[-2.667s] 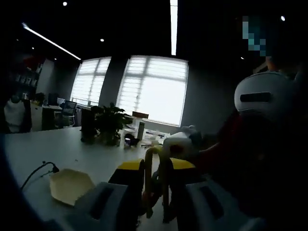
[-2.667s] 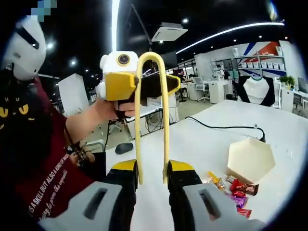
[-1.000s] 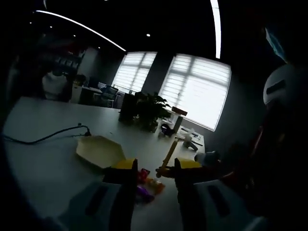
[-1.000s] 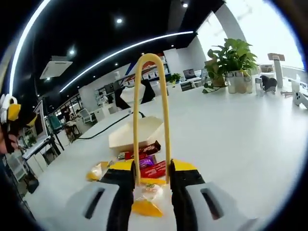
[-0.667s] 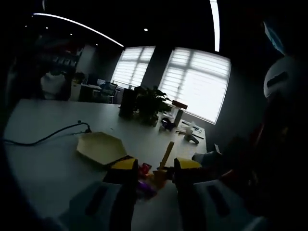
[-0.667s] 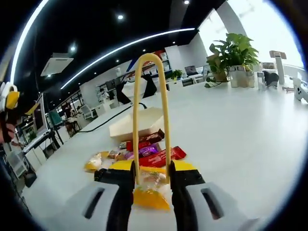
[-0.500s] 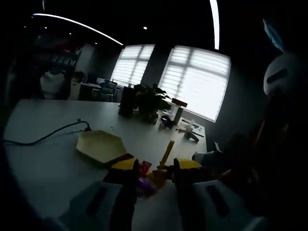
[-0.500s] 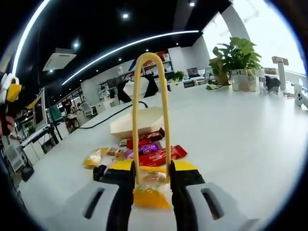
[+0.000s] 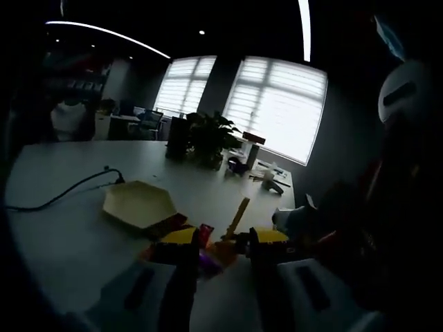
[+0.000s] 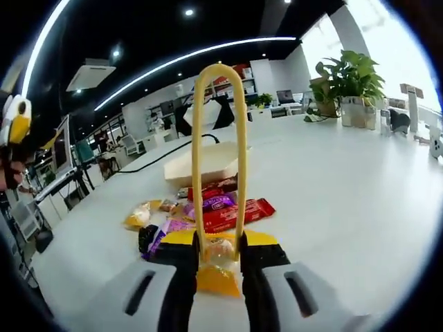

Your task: Place the target food into the container with the food tongs after gripping and lifting it, then release it inside without dropping or visibly crushing the food.

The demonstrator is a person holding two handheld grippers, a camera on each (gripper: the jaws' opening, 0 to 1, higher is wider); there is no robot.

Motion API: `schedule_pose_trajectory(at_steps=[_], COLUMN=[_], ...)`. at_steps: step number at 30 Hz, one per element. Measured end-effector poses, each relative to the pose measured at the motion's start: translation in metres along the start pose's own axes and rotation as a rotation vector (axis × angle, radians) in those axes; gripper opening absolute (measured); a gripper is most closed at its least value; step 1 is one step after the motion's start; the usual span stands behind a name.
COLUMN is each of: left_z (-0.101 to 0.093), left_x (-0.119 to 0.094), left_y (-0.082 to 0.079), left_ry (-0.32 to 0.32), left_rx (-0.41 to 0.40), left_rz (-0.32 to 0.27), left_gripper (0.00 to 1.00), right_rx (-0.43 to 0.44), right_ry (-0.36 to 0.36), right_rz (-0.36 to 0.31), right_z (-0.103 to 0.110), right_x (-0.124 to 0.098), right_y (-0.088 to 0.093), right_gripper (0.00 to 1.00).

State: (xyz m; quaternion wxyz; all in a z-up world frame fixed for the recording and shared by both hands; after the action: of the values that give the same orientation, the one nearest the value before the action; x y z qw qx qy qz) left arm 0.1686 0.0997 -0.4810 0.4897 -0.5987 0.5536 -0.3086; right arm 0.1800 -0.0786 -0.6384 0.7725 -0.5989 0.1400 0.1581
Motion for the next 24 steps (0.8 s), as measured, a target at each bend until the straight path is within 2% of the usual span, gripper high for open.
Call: schedule_pose_trajectory(at_steps=[2,7,13,19,24], left_z=[0.000,0.000,0.001,0.000,0.000], left_x=[0.000,-0.001,0.001,0.002,-0.002], left_y=[0.002,0.002,0.000,0.001,0.003], left_ry=[-0.003,-0.003,-0.001,-0.008,-0.024], left_rx=[0.006,0.008,0.009,0.017,0.027], left_rz=[0.011,0.009,-0.001,-0.002,-0.002], left_gripper=[0.31,0.30,0.30,0.30,0.30], right_rx=[-0.054,-0.053,-0.101,-0.128,-0.155], right_ry=[0.009,-0.039,-0.064,-0.070,-0.075], right_rz=[0.007,0.044,0.040,0.003,-0.037], right_z=[-0.001,0.006,0.009,0.005,-0.001], right_x=[0.001,-0.003,-0.011,-0.011,-0.009], right_y=[-0.003,-0.004,-0.010,-0.031,-0.056], right_gripper=[0.16,0.13,0.13,0.13,0.13])
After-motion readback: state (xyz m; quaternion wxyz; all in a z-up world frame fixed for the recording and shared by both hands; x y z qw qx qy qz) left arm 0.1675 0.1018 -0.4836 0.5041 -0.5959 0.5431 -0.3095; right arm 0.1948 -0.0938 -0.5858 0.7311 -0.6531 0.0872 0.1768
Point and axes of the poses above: the point that each gripper's makers call its tool centre point, and the gripper's own axes: x roughly forward along the fingers, z roughly to its left, y roughly out of its underside, the point moved 3 cm from there along -x, roughly backward along the fingers, and after that the axes turned 7 degrees about y, right-handed, at the moved point
